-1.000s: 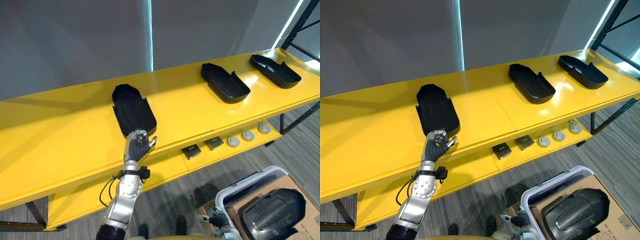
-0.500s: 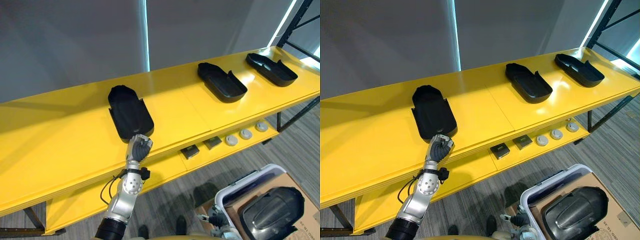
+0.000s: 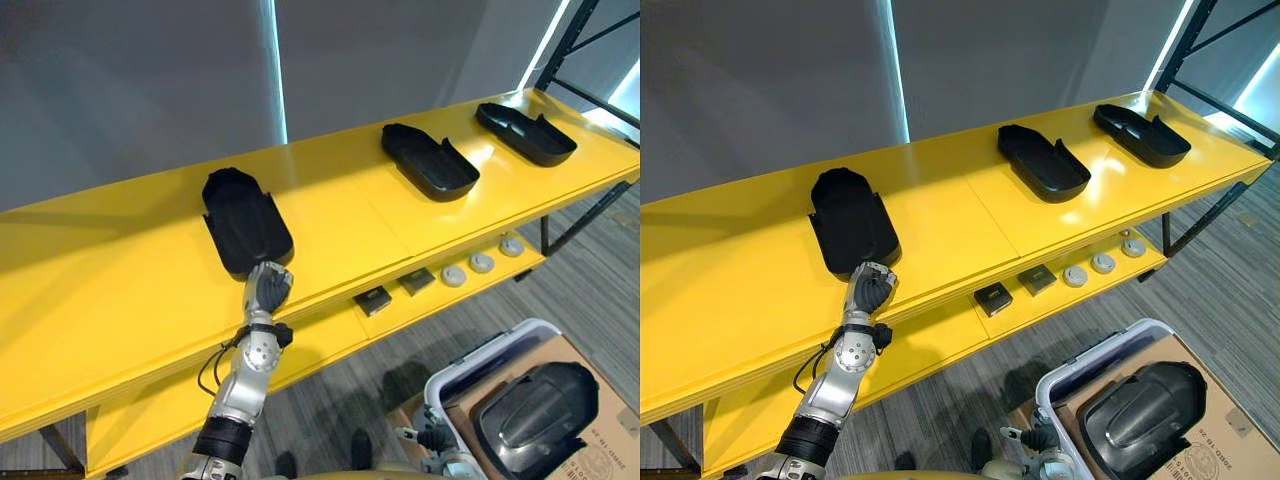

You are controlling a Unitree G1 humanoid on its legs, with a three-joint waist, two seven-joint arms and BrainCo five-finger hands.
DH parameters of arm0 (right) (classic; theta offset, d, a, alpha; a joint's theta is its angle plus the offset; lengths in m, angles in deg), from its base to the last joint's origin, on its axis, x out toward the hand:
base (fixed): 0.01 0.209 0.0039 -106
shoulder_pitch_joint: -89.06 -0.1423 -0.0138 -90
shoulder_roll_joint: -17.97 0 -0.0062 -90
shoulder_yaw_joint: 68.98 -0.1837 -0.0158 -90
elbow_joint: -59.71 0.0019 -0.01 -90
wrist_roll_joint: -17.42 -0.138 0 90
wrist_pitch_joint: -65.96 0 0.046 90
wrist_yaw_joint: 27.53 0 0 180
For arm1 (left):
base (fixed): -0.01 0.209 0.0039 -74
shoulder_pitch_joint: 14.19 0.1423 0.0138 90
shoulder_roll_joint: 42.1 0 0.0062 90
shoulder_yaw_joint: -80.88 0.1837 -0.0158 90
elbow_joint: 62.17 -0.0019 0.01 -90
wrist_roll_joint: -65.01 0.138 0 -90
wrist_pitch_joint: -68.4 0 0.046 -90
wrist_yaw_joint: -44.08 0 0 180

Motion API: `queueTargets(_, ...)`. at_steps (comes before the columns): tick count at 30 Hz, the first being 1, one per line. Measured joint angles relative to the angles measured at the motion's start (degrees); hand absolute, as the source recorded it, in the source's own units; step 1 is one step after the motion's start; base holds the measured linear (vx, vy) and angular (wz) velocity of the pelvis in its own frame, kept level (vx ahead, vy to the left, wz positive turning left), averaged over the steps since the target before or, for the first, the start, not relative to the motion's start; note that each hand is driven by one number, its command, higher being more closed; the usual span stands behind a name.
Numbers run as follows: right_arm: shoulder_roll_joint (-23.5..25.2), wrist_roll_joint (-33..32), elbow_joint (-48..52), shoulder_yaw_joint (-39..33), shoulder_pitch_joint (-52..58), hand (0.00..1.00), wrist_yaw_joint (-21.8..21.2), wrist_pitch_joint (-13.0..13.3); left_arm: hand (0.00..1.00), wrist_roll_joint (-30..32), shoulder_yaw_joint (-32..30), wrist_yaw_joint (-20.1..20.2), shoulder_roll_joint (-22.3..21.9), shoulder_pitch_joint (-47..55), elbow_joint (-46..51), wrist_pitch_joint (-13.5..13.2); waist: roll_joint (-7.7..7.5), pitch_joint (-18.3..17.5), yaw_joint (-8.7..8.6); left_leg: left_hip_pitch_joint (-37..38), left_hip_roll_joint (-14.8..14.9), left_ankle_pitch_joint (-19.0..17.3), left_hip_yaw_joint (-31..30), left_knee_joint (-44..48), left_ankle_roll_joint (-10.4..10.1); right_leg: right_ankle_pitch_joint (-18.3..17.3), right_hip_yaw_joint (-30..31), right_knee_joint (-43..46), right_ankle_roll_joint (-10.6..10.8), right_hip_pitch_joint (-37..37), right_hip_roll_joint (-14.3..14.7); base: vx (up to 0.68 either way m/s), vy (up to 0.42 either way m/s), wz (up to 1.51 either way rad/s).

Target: Walk over and take plastic housings, then place them on the shelf

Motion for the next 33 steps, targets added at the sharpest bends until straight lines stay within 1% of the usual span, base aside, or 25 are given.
queueTargets(4,0.01,0.97,0.10,0.00,-0.05,0.00,-0.05,0.00,1.00,-0.03,-1.05,-0.45,0.70,-2.88,-1.94,0.35,-0.04,-0.02,-0.06,0.03,0.00,-0.02,-0.01,0.00,0.10,0.08,0.01,0.03,-0.11,0.02,0.01,0.00,0.000,0.00)
queueTargets(10,0.01,1.02,0.20,0.00,-0.08,0.00,-0.09,0.00,1.00,-0.04,-2.93,-0.77,0.79,-3.99,-2.71,1.40,-0.22,-0.06,-0.39,0.07,0.00,-0.08,0.03,0.01,0.19,0.20,0.10,0.15,-0.28,0.01,0.04,0.00,0.000,0.00)
queueTargets(20,0.00,1.68,0.71,0.00,0.05,0.00,-1.06,-0.01,1.00,-0.21,-3.05,-0.87,1.28,-5.13,-3.90,2.20,-0.48,-0.11,-0.73,0.11,0.01,-0.10,0.16,0.00,0.17,0.18,0.22,0.15,-0.23,0.00,0.03,0.00,0.000,0.00)
queueTargets(22,0.00,1.68,0.71,-0.01,0.04,0.00,-1.06,-0.03,1.00,-0.52,-2.95,-0.87,1.24,-5.10,-2.94,2.19,-0.51,-0.09,-0.64,0.10,0.01,-0.09,0.11,0.00,0.17,0.17,0.16,0.16,-0.22,0.00,0.03,0.00,0.000,0.00)
queueTargets(24,-0.01,1.65,0.70,-0.02,0.04,0.00,-1.04,-0.05,1.00,-1.55,-2.61,-0.88,1.21,-4.53,0.76,2.16,-0.57,-0.07,-0.27,0.05,0.00,-0.07,-0.06,0.00,0.19,0.20,-0.06,0.18,-0.27,0.03,0.01,0.00,0.000,0.03)
queueTargets(25,-0.01,1.65,0.66,-0.03,0.04,0.00,-1.03,-0.11,1.00,-2.23,-2.25,-0.87,1.14,-3.96,4.66,1.95,-0.60,-0.08,-0.14,0.01,0.00,-0.07,-0.22,0.00,0.20,0.21,-0.26,0.19,-0.28,0.06,-0.02,0.00,0.000,0.06)
queueTargets(27,-0.05,1.60,0.57,-0.03,0.07,0.00,-1.03,-0.13,1.00,-3.33,-1.92,-0.88,1.11,-2.19,12.91,0.23,-0.60,-0.08,-0.05,-0.08,-0.02,-0.17,-0.85,0.02,0.10,0.17,-0.49,0.20,-0.24,0.15,-0.05,0.00,0.001,0.10)
queueTargets(29,-0.27,1.36,-0.13,-0.07,-0.14,0.00,-1.02,-0.12,1.00,-4.94,-2.06,-0.95,1.16,0.09,23.92,-3.34,-0.59,-0.08,0.40,-0.22,-0.05,-0.22,-1.63,0.10,0.05,0.04,-0.88,0.21,-0.12,0.27,-0.06,0.01,0.003,0.13)
queueTargets(30,-0.35,1.35,-0.44,-0.07,-0.23,0.00,-1.01,-0.11,1.00,-5.46,-2.28,-0.98,1.15,0.55,26.21,-4.14,-0.59,-0.08,0.67,-0.18,-0.05,-0.21,-1.76,0.18,0.08,0.03,-0.97,0.21,-0.11,0.37,-0.06,0.01,0.004,0.09)
queueTargets(31,-0.46,1.36,-0.74,-0.08,-0.19,0.00,-1.01,-0.12,1.00,-6.53,-3.25,-1.06,1.15,1.65,30.83,-5.59,-0.57,-0.09,1.37,-0.10,-0.04,-0.17,-1.90,0.28,0.13,0.01,-1.08,0.22,-0.13,0.50,-0.06,0.00,0.005,0.07)
queueTargets(32,-0.55,1.35,-1.09,-0.07,-0.30,0.00,-1.01,-0.12,1.00,-7.80,-5.46,-1.48,1.10,3.39,35.30,-7.32,-0.54,-0.10,1.70,-0.19,-0.05,-0.16,-2.13,0.29,0.14,-0.01,-1.32,0.22,-0.14,0.55,-0.08,0.00,0.005,0.08)
queueTargets(33,-0.57,1.35,-1.09,-0.08,-0.30,0.00,-1.00,-0.12,1.00,-8.58,-7.04,-2.02,1.10,4.48,37.36,-8.02,-0.52,-0.10,1.68,-0.24,-0.07,-0.16,-2.38,0.30,0.15,-0.03,-1.52,0.22,-0.16,0.59,-0.09,-0.01,0.004,0.13)
